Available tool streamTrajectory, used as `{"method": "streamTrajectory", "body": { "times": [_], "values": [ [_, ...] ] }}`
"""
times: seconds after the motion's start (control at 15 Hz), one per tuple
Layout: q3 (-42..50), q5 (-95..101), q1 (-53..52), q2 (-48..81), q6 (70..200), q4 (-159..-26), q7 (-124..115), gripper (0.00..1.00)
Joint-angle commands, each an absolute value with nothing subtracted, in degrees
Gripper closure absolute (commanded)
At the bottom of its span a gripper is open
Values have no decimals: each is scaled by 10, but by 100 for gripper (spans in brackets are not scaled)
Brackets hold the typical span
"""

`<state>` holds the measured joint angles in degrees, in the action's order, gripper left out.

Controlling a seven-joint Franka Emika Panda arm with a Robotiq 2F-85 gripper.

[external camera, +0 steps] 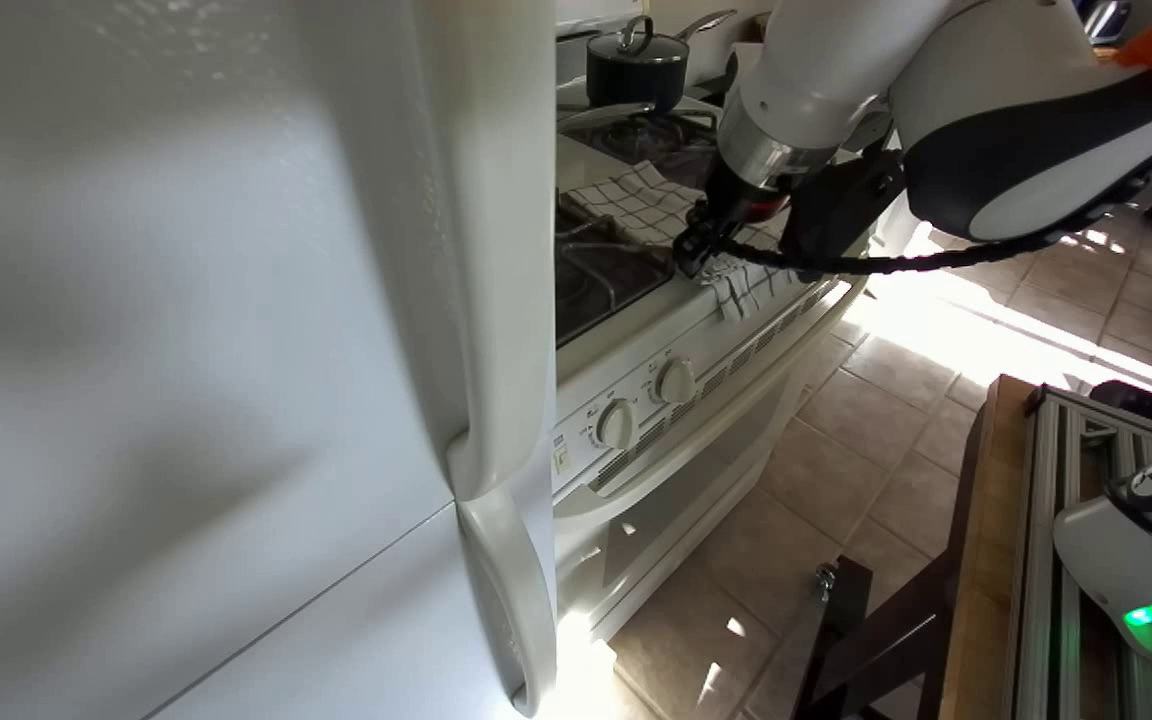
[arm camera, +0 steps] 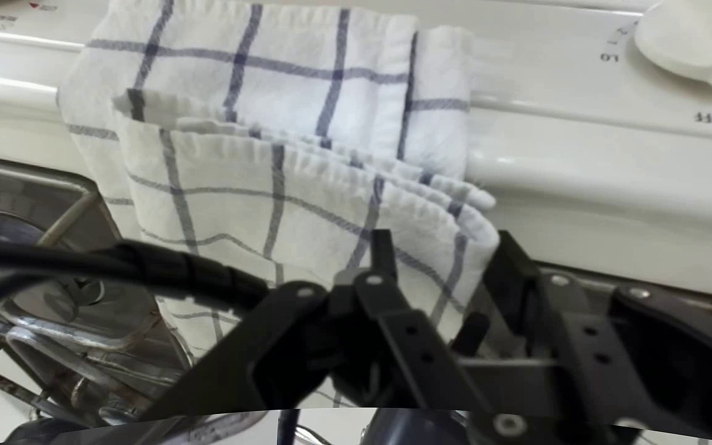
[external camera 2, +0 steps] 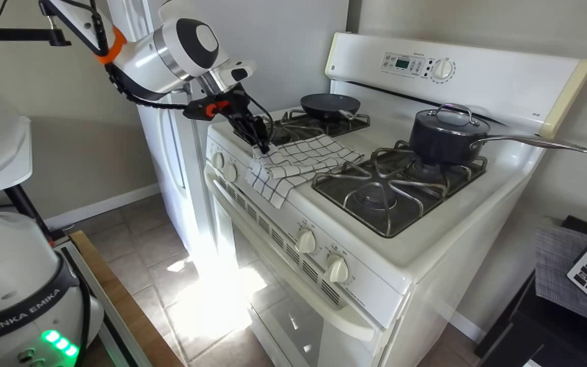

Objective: Move the towel to the oven handle

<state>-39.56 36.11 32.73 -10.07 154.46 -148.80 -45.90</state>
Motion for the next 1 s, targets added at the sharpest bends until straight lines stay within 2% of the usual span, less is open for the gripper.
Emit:
{"method": "streamTrajectory", "body": {
  "times": [0.0,0.13,0.2,0.33,0.4,0.47,0.53,0.6,0.93],
  "values": [
    [-405,388,334,-98,1529,-1490,-474,48],
    [-406,399,335,-97,1524,-1490,-476,66],
    [-406,403,335,-96,1522,-1490,-478,79],
    [-407,416,337,-96,1518,-1490,-482,97],
    [-407,423,338,-96,1516,-1490,-481,98],
    [-407,427,338,-96,1515,-1491,-482,60],
    [-407,431,337,-95,1515,-1490,-484,65],
    [-406,431,337,-93,1516,-1490,-484,64],
    [-403,420,332,-85,1523,-1491,-478,29]
  ]
}}
